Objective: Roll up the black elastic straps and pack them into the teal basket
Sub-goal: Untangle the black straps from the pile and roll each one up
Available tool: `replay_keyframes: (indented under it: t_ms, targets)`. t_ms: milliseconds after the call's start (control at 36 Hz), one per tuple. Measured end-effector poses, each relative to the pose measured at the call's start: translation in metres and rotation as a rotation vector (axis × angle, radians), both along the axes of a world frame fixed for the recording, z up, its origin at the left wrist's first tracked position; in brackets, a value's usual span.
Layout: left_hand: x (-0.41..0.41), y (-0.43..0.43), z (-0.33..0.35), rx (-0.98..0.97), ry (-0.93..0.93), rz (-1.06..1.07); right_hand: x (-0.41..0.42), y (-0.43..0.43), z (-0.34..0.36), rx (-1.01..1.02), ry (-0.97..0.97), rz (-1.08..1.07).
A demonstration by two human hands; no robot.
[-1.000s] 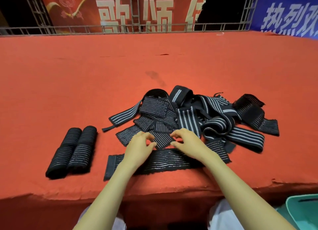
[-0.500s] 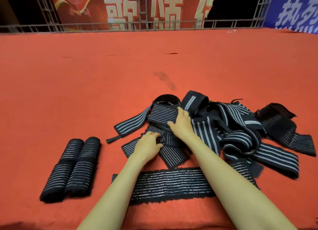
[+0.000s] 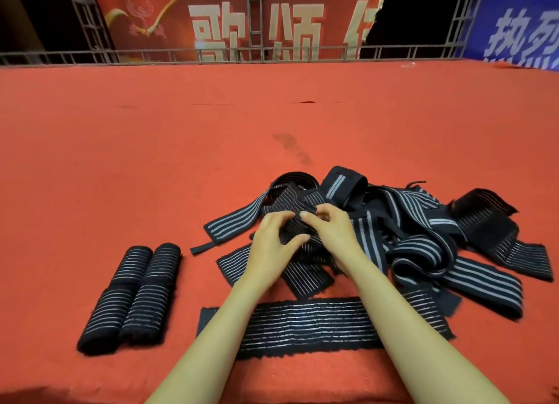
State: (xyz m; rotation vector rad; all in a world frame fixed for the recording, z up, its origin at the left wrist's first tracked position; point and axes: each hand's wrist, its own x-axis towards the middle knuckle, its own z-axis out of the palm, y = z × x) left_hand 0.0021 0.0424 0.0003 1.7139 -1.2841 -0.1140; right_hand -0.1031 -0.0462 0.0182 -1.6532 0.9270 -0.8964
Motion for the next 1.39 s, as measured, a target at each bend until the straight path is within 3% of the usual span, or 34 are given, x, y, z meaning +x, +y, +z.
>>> replay_keyframes:
  t_ms: [83,222,306,444,667,972,1222,1389]
  targets:
    - [-0.014,0.002,0.008,-0.080,0.006,-0.004,-0.013,0.015,0.015,0.118,-0.118,0.126]
    - [-0.027,0.014,0.019,-0.197,0.087,0.036,-0.029,0.024,0.031,0.053,-0.124,0.148]
    - [-0.028,0.026,0.029,-0.232,0.154,0.026,-0.037,0.022,0.031,-0.132,-0.032,0.107]
    - [-0.024,0.048,0.046,-0.241,0.184,-0.095,-0.042,0.027,0.030,-0.381,0.269,0.240]
    - [-0.016,0.068,0.057,-0.415,0.476,0.078,-0.067,0.046,0.040,-0.349,0.497,0.308]
    - [-0.018,0.076,0.041,-0.448,0.698,0.219,-0.088,0.052,0.051,-0.346,0.449,0.364]
    - [-0.010,0.088,0.036,-0.442,0.792,0.333,-0.079,0.032,0.031,-0.539,0.831,0.205]
    - [0.004,0.100,0.024,-0.356,0.863,0.382,-0.081,0.042,0.042,-0.788,0.554,0.081]
